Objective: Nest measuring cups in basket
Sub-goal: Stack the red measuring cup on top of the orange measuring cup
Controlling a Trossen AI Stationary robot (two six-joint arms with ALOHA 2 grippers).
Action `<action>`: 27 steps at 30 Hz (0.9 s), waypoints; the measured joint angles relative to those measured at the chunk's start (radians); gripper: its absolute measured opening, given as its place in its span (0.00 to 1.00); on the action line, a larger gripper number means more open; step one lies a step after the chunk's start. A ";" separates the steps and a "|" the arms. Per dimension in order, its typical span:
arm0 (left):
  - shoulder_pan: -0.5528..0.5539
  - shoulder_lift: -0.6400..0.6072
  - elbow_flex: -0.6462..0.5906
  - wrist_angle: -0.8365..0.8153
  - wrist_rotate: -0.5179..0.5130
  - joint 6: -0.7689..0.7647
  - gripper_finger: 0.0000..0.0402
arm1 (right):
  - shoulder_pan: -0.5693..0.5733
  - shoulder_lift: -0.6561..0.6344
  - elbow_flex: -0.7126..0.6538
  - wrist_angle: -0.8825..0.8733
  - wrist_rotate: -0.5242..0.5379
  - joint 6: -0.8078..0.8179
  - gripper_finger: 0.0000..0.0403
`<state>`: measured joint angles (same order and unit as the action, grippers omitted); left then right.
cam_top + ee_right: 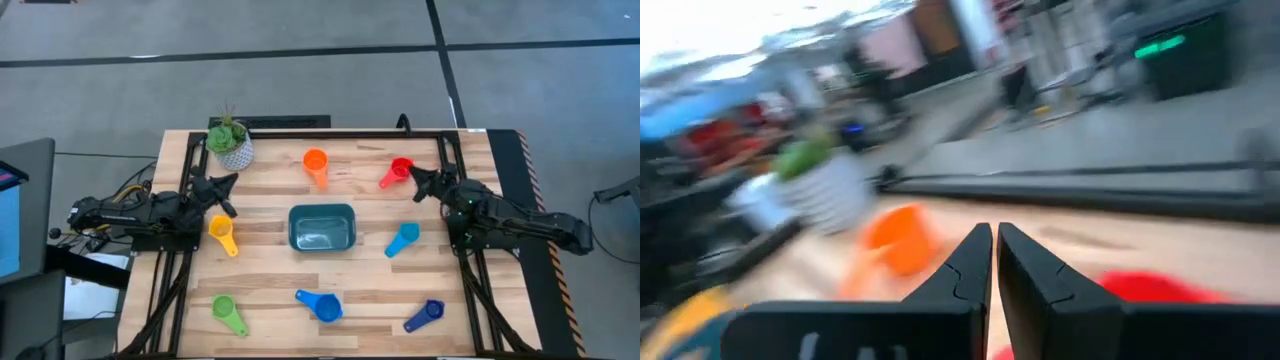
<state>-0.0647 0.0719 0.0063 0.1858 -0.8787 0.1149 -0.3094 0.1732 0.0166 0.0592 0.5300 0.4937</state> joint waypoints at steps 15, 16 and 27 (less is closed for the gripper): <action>-0.003 0.000 0.007 -0.068 0.107 -0.223 0.00 | 0.033 0.174 0.061 0.023 0.071 0.094 0.12; -0.003 0.000 0.011 -0.098 0.106 -0.224 0.00 | 0.045 0.174 0.063 0.019 0.087 0.080 0.12; -0.004 0.000 0.004 -0.101 0.089 -0.313 0.00 | 0.101 0.188 0.084 0.109 0.036 -0.116 0.12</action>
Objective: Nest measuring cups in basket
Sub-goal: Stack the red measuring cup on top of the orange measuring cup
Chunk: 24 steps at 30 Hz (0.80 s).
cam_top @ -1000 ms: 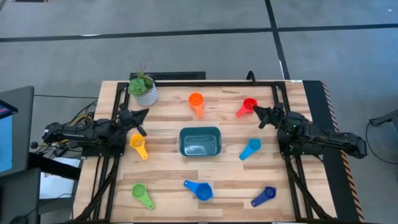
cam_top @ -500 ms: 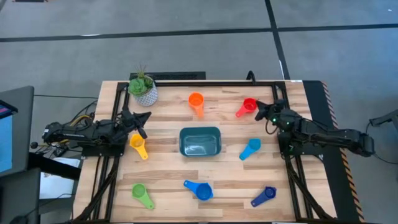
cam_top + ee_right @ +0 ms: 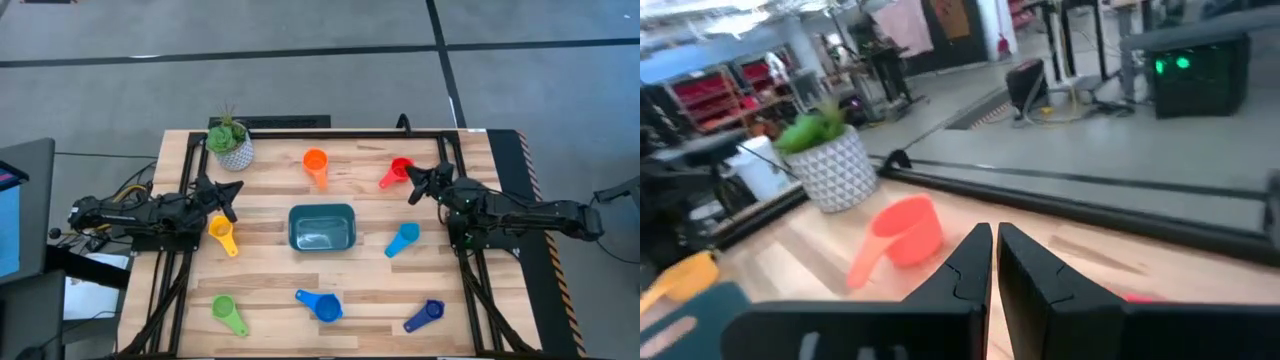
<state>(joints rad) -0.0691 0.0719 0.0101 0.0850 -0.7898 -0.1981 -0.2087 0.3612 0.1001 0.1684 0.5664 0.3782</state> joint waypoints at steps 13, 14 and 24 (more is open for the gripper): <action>-0.180 0.005 -0.001 -0.012 -0.118 -0.033 0.00 | 0.095 0.114 0.000 0.074 -0.054 0.126 0.12; -0.190 0.013 -0.002 -0.013 -0.124 -0.037 0.00 | 0.107 0.118 0.000 0.073 -0.032 0.126 0.12; -0.173 0.162 -0.002 -0.007 -0.156 -0.130 0.00 | 0.100 0.180 0.065 -0.067 0.092 0.224 0.12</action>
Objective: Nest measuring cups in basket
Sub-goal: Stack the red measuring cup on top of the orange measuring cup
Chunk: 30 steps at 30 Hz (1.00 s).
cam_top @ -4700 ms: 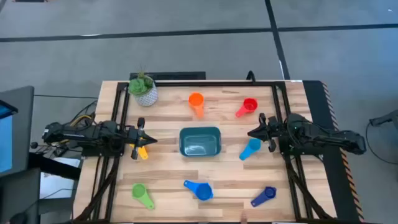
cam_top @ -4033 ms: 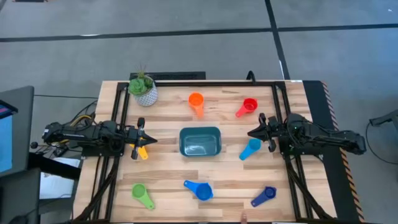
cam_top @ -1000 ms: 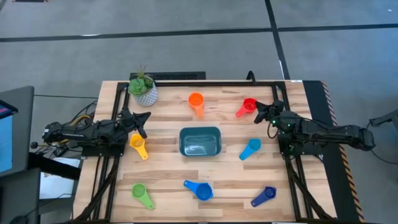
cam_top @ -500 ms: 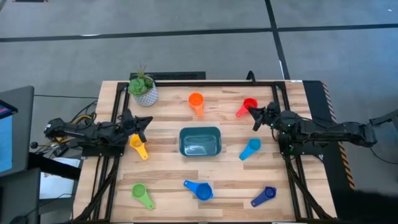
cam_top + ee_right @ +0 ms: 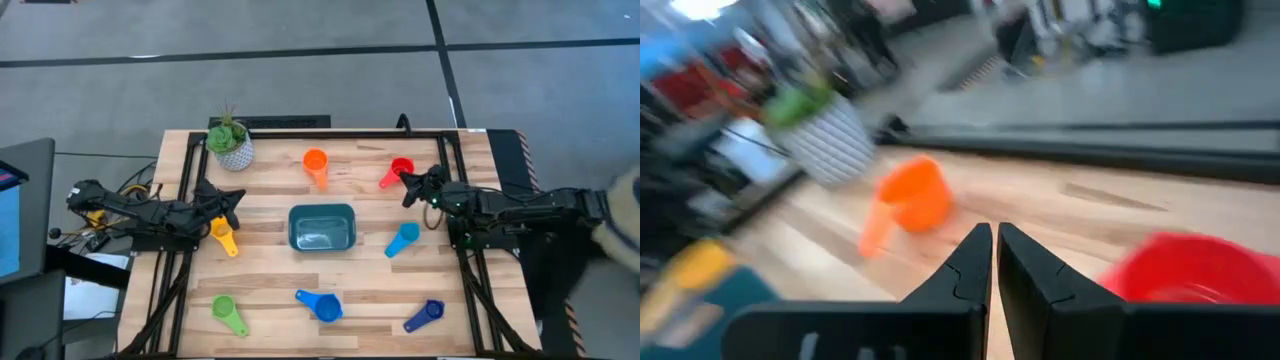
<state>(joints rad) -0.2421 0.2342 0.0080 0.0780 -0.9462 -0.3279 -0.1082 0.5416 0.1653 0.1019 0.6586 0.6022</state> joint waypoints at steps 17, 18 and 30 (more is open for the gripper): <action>0.148 0.119 0.006 0.160 0.051 0.151 0.14 | -0.390 0.397 0.392 -0.673 -0.146 0.179 0.50; 0.155 0.119 0.007 0.159 0.051 0.152 0.15 | -0.438 0.421 0.393 -0.673 -0.186 0.170 0.53; 0.172 0.119 0.010 0.156 0.053 0.163 0.19 | -0.723 0.625 0.393 -0.579 -0.419 0.002 0.53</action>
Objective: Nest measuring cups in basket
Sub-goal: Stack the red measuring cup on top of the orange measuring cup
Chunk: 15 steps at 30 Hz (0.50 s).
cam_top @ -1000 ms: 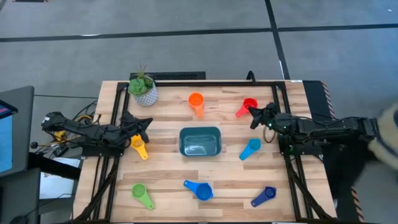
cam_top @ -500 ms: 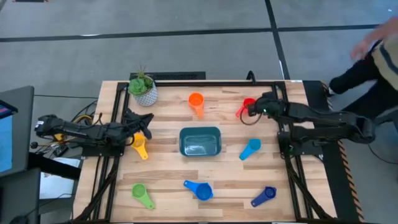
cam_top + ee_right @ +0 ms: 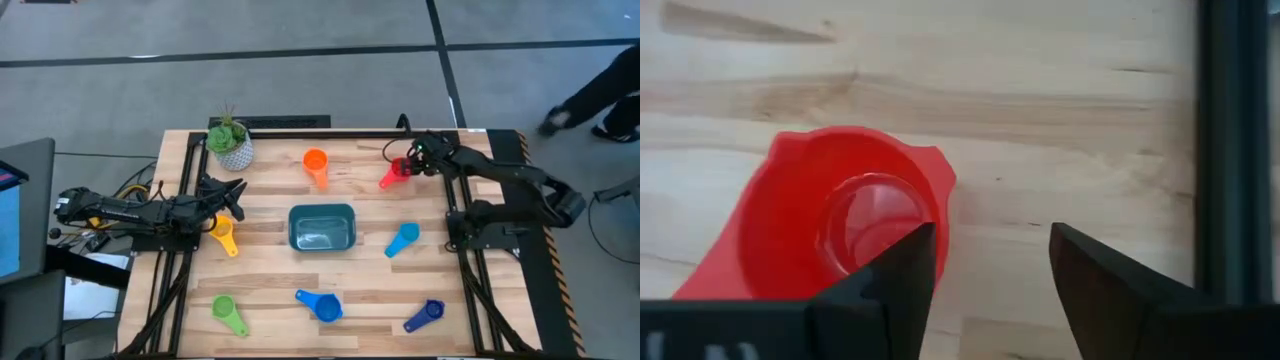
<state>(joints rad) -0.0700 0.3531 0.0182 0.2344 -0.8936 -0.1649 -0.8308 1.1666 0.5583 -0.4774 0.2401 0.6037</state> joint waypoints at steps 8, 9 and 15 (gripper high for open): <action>0.000 0.000 0.001 -0.001 -0.002 0.003 0.19 | -0.015 0.125 0.000 0.098 -0.054 -0.057 0.38; 0.000 0.000 0.002 -0.001 -0.002 0.003 0.19 | -0.015 0.137 0.000 0.109 -0.060 -0.062 0.37; 0.000 0.000 0.003 -0.001 -0.002 0.002 0.19 | -0.013 0.179 0.004 0.122 -0.060 -0.115 0.21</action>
<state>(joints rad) -0.0700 0.3531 0.0208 0.2334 -0.8955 -0.1631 -0.8442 1.3453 0.5627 -0.3553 0.1801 0.4887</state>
